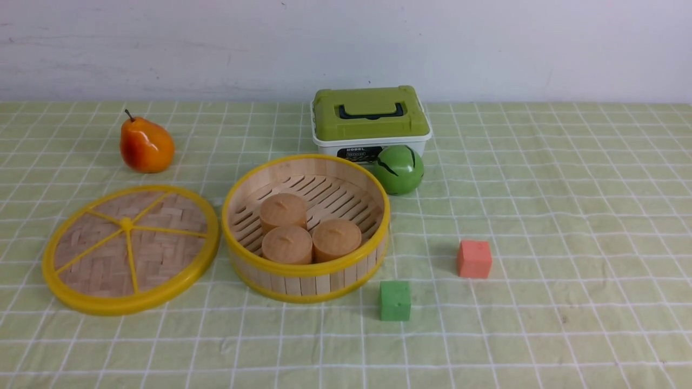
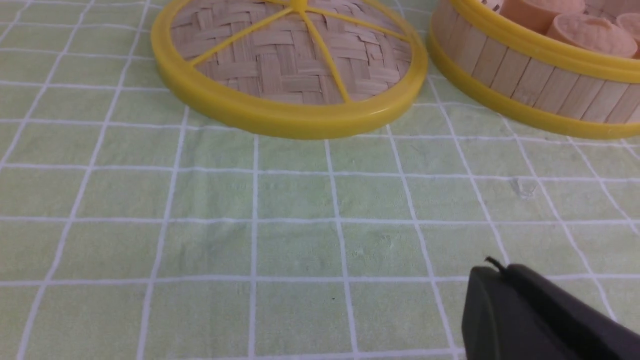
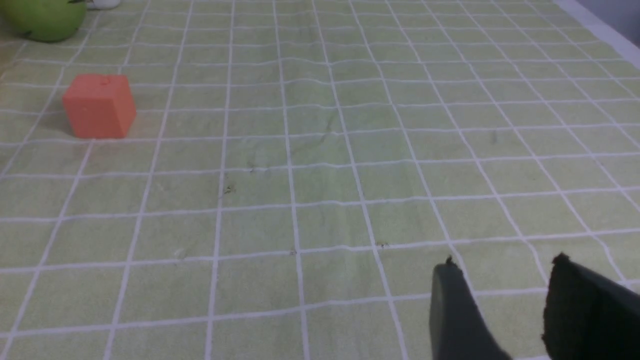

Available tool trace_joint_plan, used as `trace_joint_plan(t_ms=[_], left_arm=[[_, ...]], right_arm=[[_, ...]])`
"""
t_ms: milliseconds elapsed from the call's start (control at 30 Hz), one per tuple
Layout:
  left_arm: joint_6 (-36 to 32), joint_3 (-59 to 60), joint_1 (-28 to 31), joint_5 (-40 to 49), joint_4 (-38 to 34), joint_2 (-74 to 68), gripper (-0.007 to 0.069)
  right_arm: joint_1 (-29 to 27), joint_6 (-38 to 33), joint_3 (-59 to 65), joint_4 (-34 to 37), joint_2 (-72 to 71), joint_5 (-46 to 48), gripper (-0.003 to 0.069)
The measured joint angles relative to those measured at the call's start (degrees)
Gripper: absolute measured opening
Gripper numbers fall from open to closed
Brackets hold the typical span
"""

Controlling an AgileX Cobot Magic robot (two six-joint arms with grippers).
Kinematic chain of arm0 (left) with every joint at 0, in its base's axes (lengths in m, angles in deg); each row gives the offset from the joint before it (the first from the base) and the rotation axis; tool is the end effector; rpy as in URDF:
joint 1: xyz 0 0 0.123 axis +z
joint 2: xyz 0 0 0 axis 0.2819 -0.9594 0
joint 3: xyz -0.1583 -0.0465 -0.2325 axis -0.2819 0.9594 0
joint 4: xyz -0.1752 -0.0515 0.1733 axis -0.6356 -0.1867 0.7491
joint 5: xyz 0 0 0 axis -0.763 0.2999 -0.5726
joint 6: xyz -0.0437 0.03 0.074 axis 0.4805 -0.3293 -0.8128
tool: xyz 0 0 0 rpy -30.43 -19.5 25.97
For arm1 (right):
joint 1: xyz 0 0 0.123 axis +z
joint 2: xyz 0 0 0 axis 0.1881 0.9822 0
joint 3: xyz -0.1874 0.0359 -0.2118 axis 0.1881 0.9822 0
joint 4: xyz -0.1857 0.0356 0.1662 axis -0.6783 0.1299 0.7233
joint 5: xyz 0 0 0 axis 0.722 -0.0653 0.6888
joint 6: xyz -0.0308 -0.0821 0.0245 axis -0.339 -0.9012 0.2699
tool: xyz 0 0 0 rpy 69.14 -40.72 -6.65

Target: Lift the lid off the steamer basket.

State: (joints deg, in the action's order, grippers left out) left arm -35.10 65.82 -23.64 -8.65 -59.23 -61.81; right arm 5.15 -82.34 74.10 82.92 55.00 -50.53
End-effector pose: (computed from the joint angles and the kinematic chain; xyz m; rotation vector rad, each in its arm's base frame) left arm 0.0516 -0.0063 0.1678 -0.0469 1.9063 -0.1996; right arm 0.0519 -0.0069 0.1731 0.1363 1.8616 -0.0639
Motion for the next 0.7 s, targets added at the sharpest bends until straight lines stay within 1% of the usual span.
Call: trace_joint_plan(t_ms=[700], left_arm=[[0.0,0.0,0.0,0.0,0.0,0.0,-0.0001]], right_arm=[[0.0,0.0,0.0,0.0,0.0,0.0,0.0244]])
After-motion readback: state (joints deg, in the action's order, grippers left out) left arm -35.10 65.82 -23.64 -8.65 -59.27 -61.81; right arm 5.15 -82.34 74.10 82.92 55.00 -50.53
